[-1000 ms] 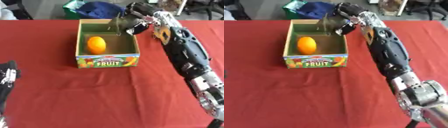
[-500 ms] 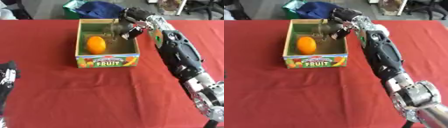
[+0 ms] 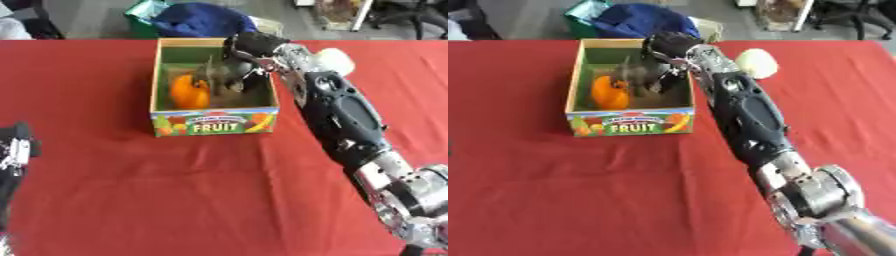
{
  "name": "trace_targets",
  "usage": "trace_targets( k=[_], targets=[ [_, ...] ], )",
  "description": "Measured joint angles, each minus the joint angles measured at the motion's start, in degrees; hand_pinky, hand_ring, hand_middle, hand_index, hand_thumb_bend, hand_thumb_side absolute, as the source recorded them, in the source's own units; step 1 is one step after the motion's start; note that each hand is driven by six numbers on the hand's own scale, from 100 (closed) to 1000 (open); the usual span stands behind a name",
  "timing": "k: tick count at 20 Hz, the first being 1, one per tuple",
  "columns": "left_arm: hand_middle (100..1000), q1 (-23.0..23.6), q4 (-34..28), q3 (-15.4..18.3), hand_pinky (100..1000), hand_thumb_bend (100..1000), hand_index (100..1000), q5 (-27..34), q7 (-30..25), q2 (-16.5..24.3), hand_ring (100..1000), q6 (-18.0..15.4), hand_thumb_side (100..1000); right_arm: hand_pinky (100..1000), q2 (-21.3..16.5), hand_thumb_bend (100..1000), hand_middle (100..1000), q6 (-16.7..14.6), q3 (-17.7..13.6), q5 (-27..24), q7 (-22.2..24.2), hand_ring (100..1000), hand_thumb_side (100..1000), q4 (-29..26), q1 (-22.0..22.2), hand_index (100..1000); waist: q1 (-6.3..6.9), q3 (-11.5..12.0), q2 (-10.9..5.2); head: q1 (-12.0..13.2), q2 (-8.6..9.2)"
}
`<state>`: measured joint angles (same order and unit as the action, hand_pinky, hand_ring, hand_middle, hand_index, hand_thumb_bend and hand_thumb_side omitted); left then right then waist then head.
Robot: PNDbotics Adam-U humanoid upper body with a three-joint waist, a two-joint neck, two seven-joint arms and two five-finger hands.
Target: Pick up objects on the table and place them in the box.
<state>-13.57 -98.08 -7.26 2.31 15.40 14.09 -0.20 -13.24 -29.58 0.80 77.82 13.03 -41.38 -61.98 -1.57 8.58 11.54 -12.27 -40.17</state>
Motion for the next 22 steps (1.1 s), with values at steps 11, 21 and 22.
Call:
trace_targets(
  k=[11,21,22],
  targets=[
    [548,-0.02,0.0,0.0,605,300,622,0.0,-0.01,0.0,590,0.0,518,817,-1.23,201,865,-5.55,0.25,-1.6,10.51,858,499,0.56,-0.52,960,-0.3,-0.15,0.01,0.03,0.33],
    [548,-0.01,0.01,0.01,606,301,622,-0.02,-0.01,0.01,590,0.0,518,814,-5.06,113,881,-8.79,-1.5,-11.51,14.67,852,439,-6.88,-1.61,962,-0.73,-0.8,-0.04,0.15,0.42],
    [548,-0.01,0.01,0.01,606,301,622,-0.02,0.0,0.01,590,0.0,518,814,-5.54,117,880,-8.81,-1.49,-12.56,14.64,852,416,-7.48,-1.61,961,-0.73,-0.83,-0.04,0.16,0.42]
  ],
)
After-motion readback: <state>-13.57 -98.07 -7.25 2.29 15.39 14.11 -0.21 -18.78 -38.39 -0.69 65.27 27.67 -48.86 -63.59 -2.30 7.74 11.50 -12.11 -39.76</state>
